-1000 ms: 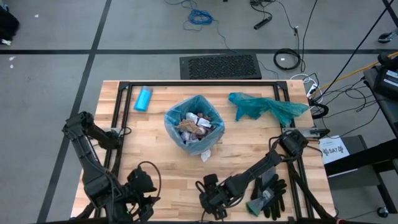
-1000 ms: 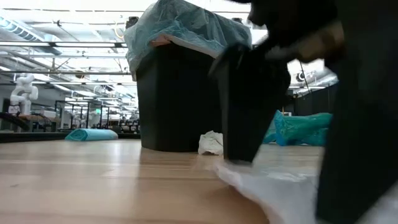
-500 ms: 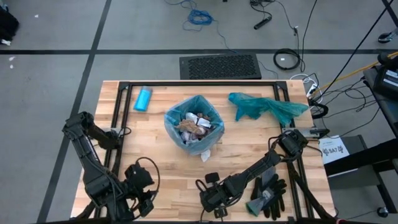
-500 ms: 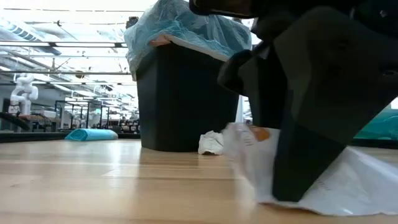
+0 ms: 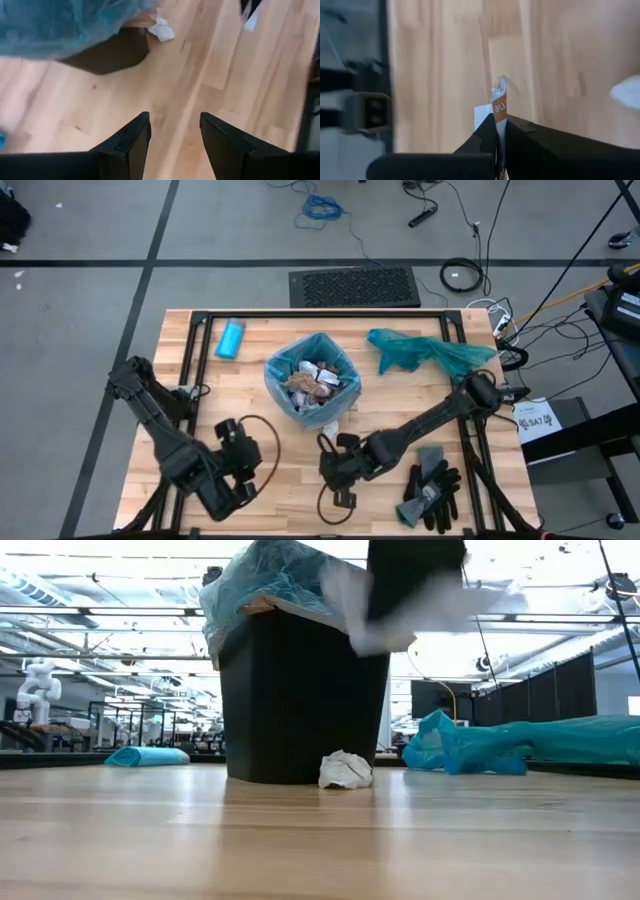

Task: Place trash/remove bag and relplace
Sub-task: Put the white paper trash into the trash bin

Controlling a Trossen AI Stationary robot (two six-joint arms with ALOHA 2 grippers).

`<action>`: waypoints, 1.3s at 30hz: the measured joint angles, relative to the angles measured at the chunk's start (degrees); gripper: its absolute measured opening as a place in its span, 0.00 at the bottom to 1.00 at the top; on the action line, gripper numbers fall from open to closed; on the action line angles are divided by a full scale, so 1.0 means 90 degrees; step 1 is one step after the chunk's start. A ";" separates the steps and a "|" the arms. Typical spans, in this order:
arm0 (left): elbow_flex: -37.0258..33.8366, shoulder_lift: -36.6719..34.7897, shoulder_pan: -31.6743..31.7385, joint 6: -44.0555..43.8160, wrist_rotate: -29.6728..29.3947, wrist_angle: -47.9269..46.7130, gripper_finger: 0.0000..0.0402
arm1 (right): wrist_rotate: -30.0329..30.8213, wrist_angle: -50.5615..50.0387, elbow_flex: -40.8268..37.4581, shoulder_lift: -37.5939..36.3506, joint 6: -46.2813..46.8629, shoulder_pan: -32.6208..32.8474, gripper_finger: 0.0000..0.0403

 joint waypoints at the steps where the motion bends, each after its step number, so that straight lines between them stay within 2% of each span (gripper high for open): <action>1: -0.0030 -0.0020 0.0081 0.0271 0.0037 0.0018 0.44 | 0.0094 -0.0013 0.0076 -0.0103 0.0046 -0.0003 0.00; 4: -0.0416 -0.0232 0.0298 0.0937 0.0189 0.0393 0.44 | 0.0493 -0.0173 0.0319 -0.0294 0.0191 0.0018 0.00; 8: -0.1449 -0.0775 0.0541 0.1520 0.0561 0.1436 0.44 | 0.0980 -0.0386 0.0944 -0.0375 0.0276 0.0031 0.00; 13: -0.2780 -0.1585 0.0662 0.1673 0.0828 0.2623 0.44 | 0.1437 -0.0498 0.1794 -0.0378 0.0248 -0.0013 0.00; 19: -0.4224 -0.2638 0.0694 0.1871 0.1241 0.4209 0.44 | 0.2294 -0.0429 0.2662 -0.0390 -0.0072 -0.0165 0.00; 26: -0.5698 -0.3799 0.0955 0.2202 0.2028 0.6203 0.44 | 0.2810 -0.0488 0.2869 -0.0388 -0.0602 -0.0827 0.00; 34: -0.5924 -0.4062 0.1223 0.2223 0.2301 0.6730 0.44 | 0.2792 -0.0760 0.2866 -0.0364 -0.0582 -0.1808 0.00; 36: -0.5924 -0.4057 0.1223 0.2276 0.2306 0.6707 0.44 | 0.2739 -0.0934 0.2852 -0.0364 -0.0260 -0.2007 0.00; 39: -0.5924 -0.4057 0.1225 0.2326 0.2423 0.6710 0.44 | 0.2238 -0.1468 0.2844 -0.0349 0.0447 -0.2314 0.06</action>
